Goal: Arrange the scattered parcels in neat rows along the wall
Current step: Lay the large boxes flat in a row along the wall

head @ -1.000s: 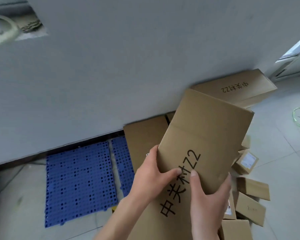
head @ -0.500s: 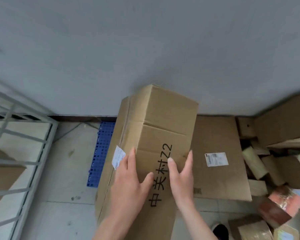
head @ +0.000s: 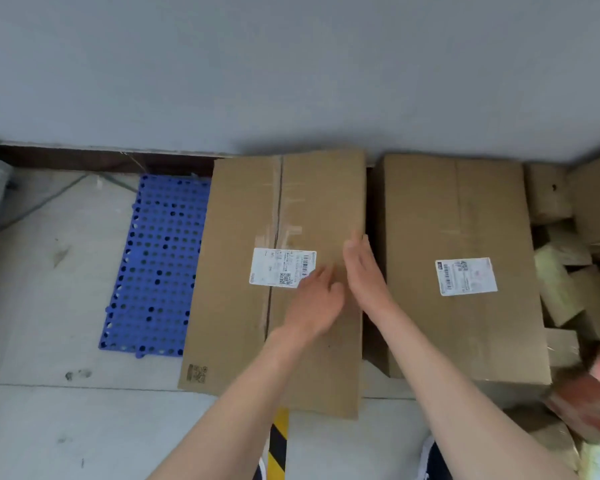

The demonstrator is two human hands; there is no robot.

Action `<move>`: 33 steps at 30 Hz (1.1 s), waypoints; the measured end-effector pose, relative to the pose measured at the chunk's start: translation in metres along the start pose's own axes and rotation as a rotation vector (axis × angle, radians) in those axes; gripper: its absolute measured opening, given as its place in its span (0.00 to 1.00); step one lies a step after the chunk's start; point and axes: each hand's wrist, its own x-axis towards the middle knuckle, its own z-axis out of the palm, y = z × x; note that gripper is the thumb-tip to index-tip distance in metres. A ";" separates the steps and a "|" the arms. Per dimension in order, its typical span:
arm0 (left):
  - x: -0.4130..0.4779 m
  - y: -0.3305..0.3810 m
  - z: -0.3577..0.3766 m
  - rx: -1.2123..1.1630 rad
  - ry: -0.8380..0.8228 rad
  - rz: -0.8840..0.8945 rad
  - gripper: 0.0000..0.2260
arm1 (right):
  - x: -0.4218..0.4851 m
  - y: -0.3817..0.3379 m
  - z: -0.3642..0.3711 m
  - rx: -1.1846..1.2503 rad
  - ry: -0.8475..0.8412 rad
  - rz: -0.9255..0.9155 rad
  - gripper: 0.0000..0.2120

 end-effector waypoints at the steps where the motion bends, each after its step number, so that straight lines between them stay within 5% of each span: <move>1: 0.004 -0.015 0.005 0.050 -0.030 -0.016 0.29 | 0.001 0.009 -0.001 -0.036 -0.024 -0.011 0.31; 6: -0.009 -0.111 -0.010 0.369 0.130 -0.244 0.43 | -0.008 0.051 0.022 -0.632 -0.229 -0.076 0.38; 9: -0.014 -0.157 -0.033 0.315 0.098 -0.415 0.51 | -0.011 0.077 0.035 -0.851 -0.337 0.029 0.48; 14: -0.004 -0.172 -0.028 0.221 0.075 -0.368 0.50 | 0.000 0.106 0.033 -1.080 -0.332 -0.006 0.50; 25: 0.011 -0.125 -0.015 0.328 0.138 -0.336 0.45 | 0.012 0.088 0.004 -1.030 -0.329 -0.044 0.41; 33: 0.010 0.070 0.028 0.486 0.018 0.055 0.38 | -0.045 0.063 -0.135 -0.914 -0.066 -0.053 0.32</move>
